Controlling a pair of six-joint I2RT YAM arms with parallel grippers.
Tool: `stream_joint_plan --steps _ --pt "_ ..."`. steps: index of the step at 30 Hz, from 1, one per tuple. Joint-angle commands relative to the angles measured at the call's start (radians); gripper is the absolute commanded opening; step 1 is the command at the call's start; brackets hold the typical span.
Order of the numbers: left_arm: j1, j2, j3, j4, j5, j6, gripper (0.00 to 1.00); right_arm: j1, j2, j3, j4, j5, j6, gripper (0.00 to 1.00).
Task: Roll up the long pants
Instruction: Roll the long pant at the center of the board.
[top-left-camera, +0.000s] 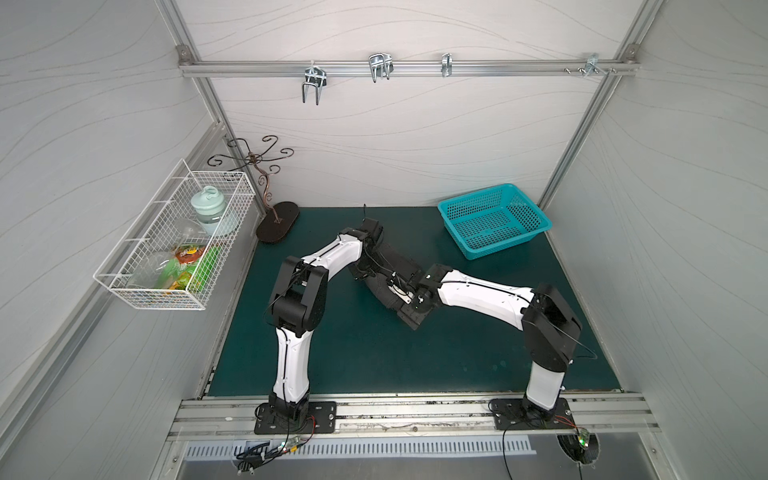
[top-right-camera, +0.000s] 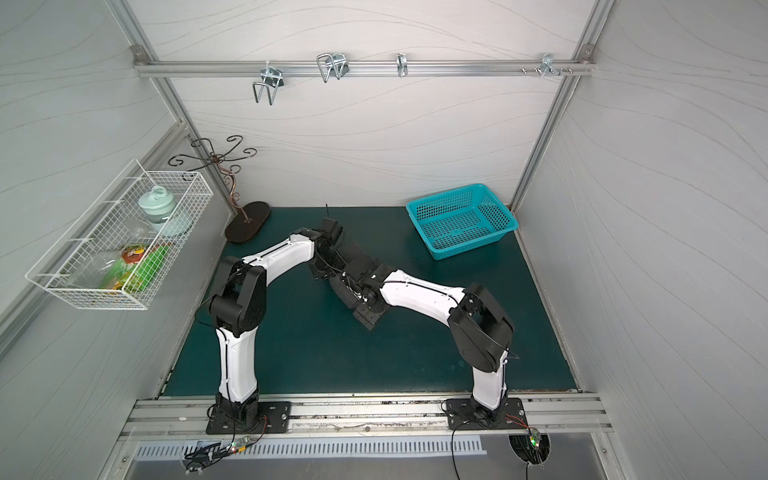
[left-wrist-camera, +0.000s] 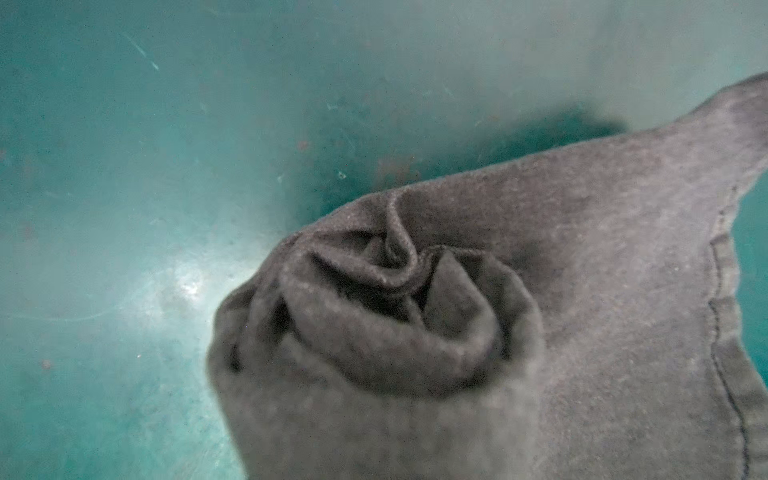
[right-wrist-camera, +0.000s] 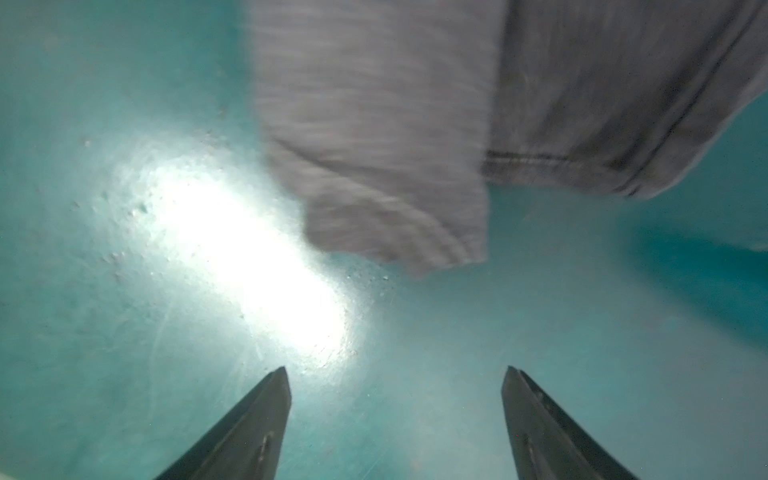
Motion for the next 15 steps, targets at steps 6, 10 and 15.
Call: stream_joint_plan --steps 6,10,15 --pt "-0.011 0.171 0.029 -0.109 0.021 0.003 0.00 0.145 -0.009 0.019 0.128 0.331 -0.053 0.91" --pt "-0.012 0.177 0.016 -0.097 0.054 -0.001 0.00 0.176 0.077 0.060 0.155 0.398 -0.055 0.93" --pt "-0.012 0.182 0.003 -0.089 0.089 0.013 0.00 0.183 0.159 0.104 0.191 0.394 -0.052 0.95"
